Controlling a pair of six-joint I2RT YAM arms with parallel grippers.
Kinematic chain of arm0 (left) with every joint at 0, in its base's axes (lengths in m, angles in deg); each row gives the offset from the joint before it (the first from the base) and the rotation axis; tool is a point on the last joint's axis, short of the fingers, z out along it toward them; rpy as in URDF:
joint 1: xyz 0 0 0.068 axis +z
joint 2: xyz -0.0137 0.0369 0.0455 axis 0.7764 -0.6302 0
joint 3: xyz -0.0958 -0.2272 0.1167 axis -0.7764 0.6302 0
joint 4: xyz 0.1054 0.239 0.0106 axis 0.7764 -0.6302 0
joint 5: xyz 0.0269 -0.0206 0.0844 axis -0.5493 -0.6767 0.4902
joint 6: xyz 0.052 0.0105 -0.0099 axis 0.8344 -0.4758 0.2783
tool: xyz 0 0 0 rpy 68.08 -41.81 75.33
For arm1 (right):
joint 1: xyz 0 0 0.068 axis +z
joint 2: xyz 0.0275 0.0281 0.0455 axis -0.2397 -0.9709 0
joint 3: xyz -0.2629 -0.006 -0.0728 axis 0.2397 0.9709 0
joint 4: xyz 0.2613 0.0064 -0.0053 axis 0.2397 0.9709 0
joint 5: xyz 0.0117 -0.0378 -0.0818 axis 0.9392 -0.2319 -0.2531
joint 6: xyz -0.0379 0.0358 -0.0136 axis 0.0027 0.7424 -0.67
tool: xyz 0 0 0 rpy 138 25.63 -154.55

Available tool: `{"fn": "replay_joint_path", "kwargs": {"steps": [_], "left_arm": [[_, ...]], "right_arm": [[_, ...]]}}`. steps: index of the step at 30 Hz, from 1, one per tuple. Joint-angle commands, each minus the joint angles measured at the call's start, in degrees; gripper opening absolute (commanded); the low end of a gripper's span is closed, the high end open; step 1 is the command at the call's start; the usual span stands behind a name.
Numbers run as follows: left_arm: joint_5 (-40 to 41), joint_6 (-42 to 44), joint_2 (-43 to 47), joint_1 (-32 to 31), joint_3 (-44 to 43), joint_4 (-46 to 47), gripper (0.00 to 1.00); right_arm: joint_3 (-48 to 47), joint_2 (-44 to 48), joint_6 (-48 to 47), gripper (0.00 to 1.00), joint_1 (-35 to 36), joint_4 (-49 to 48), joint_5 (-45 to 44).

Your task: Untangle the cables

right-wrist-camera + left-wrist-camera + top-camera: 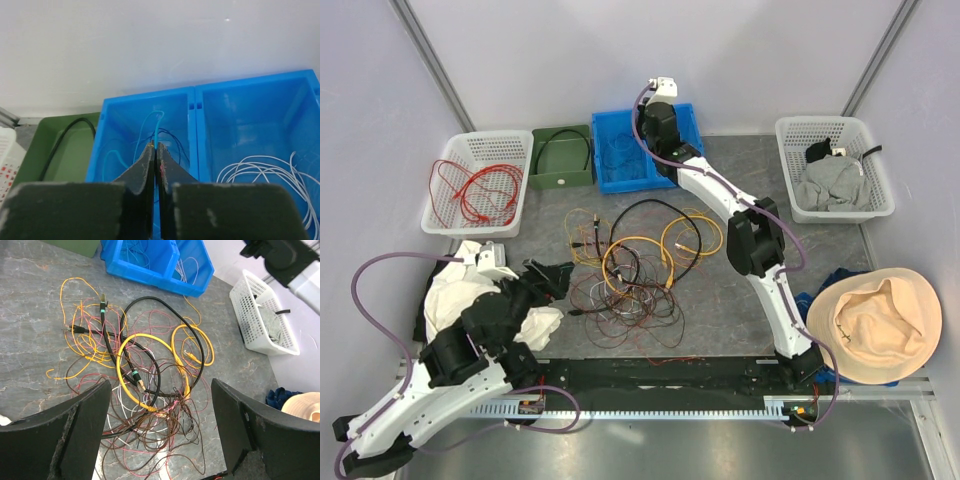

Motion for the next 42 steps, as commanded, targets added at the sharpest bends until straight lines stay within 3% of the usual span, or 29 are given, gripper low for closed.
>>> {"fn": "replay_joint_path", "kwargs": {"steps": [1, 2, 3, 5, 9, 14, 16, 20, 25, 35, 42], "left_arm": [[3.0, 1.5, -0.7, -0.2, -2.2, 0.7, 0.87], [3.0, 1.5, -0.8, -0.2, -2.4, 0.7, 0.87], [2.7, 1.5, -0.8, -0.2, -2.7, 0.7, 0.87], [2.2, 1.5, -1.4, -0.2, -3.5, 0.3, 0.87], [0.7, 1.5, -2.5, -0.1, -5.0, -0.8, 0.89], [1.2, 1.7, -4.4, -0.1, -7.9, -3.6, 0.92], [2.9, 1.5, -5.8, -0.2, -9.7, -4.8, 0.97], [4.2, 2.2, -7.3, -0.2, -12.1, -6.3, 0.98], [3.7, 2.4, -9.5, -0.2, -12.3, -4.9, 0.98], [-5.7, 2.9, -26.7, -0.2, -13.4, -1.2, 1.00], [-17.2, 3.4, -37.1, -0.2, -10.8, 9.5, 0.98]], "right_arm": [[-4.8, -2.9, -0.2, 0.21, -1.1, 0.9, 2.2], [-5.0, -3.0, -0.4, 0.35, -1.2, 1.2, 4.4], [-5.2, -2.9, -0.6, 0.57, -1.2, 1.2, 4.8], [-4.7, -1.4, -0.9, 0.80, -1.3, 1.0, 5.2], [4.8, 6.6, -1.2, 0.93, -0.6, -3.2, 3.5], [21.5, 24.0, -4.9, 0.95, 3.0, -9.1, -2.4], [27.4, 32.1, -5.2, 0.95, 4.1, -10.5, -3.8], [48.9, 46.1, -1.7, 0.93, 6.2, -14.2, -2.5], [66.2, 61.3, 2.9, 0.91, 8.9, -12.7, -1.9], [93.1, 76.5, 13.2, 0.88, 18.0, -2.4, -2.4], [101.7, 86.5, 13.4, 0.88, 18.2, -0.6, -4.6]]}}
